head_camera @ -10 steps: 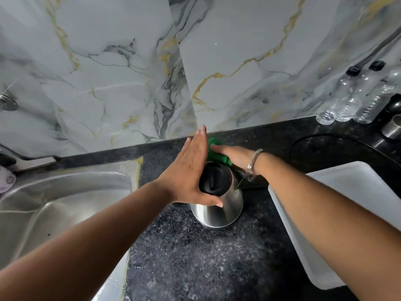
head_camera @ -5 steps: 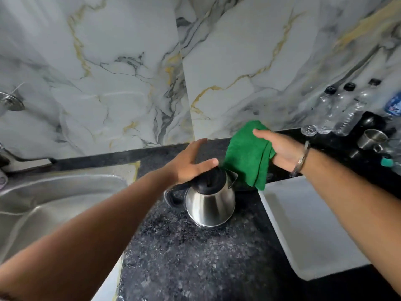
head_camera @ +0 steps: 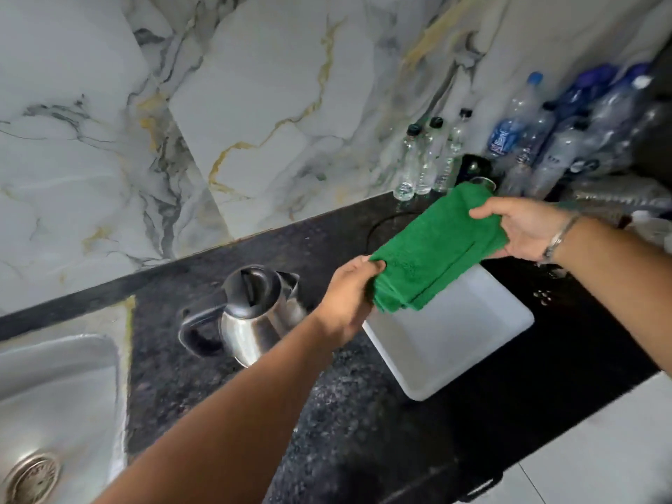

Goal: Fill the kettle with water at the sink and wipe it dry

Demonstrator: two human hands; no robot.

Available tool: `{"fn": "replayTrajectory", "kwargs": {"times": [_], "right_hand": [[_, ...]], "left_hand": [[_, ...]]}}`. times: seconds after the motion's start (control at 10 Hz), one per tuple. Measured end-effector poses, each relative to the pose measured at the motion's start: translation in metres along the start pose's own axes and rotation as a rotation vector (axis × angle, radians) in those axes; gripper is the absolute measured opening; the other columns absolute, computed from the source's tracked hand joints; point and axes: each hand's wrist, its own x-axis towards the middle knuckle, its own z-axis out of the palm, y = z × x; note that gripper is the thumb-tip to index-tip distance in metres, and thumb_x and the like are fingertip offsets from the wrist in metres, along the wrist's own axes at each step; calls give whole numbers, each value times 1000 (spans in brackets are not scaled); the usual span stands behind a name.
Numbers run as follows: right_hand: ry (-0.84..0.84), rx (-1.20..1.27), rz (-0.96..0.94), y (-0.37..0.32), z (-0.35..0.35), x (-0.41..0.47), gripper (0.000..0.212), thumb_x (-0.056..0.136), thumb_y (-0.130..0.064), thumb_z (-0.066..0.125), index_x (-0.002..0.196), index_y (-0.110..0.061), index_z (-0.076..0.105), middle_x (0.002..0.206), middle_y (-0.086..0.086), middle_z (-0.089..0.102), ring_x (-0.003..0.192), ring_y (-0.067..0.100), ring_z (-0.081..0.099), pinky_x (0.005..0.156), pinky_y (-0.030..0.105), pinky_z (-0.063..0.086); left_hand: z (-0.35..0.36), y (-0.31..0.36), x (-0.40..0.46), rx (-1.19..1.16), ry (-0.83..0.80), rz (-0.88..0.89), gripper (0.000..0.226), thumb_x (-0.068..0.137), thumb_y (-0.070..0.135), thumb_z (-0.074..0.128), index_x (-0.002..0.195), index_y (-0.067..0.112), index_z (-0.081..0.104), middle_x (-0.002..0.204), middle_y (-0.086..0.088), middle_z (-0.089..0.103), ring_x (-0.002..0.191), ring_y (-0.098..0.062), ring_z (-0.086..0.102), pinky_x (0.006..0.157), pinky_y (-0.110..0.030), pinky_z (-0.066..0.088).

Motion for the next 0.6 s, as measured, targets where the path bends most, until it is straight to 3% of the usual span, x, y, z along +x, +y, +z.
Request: {"fn": "replayTrajectory", "kwargs": {"times": [0.1,0.2,0.3,0.4,0.5,0.6], "right_hand": [[46,-184,66,40,-29,12,20,93,-6,63,112,-9,70,108,13,77,92,24,75,69,39,63],[92,-253,96,66,-32,26,27,93,-5,65,120,-6,65,113,14,74,98,27,72,73,37,61],[178,-310,152,101,-25,47,19,93,3,64,112,2,64,99,20,72,73,23,73,54,36,64],[215,-424,142,123,-21,65,17,88,0,71,105,1,68,97,22,74,82,33,73,77,53,61],[262,-582,150,125,-20,74,33,87,-12,75,114,4,65,102,22,71,91,38,70,87,49,57],[433,-937,24,98,-23,60,51,88,-27,71,131,-3,57,128,20,65,116,36,60,100,43,49]], "left_hand": [[4,-19,21,73,165,-61,15,100,6,57,88,14,59,82,-9,70,69,-21,68,60,-33,60],[2,-37,39,206,253,-125,9,98,6,63,93,13,63,89,-11,73,74,-24,72,63,-37,63],[3,-58,60,445,368,-220,3,94,9,70,93,12,71,105,-22,74,96,-39,75,85,-51,64],[5,-69,72,572,365,-258,25,95,15,70,116,0,71,110,-23,73,103,-39,73,92,-48,61],[11,-71,69,727,348,-251,30,98,18,65,123,3,64,117,-20,70,100,-34,68,90,-40,59],[18,-65,52,880,281,-138,55,99,20,60,150,11,41,143,-15,57,113,-30,61,96,-38,55]]}}
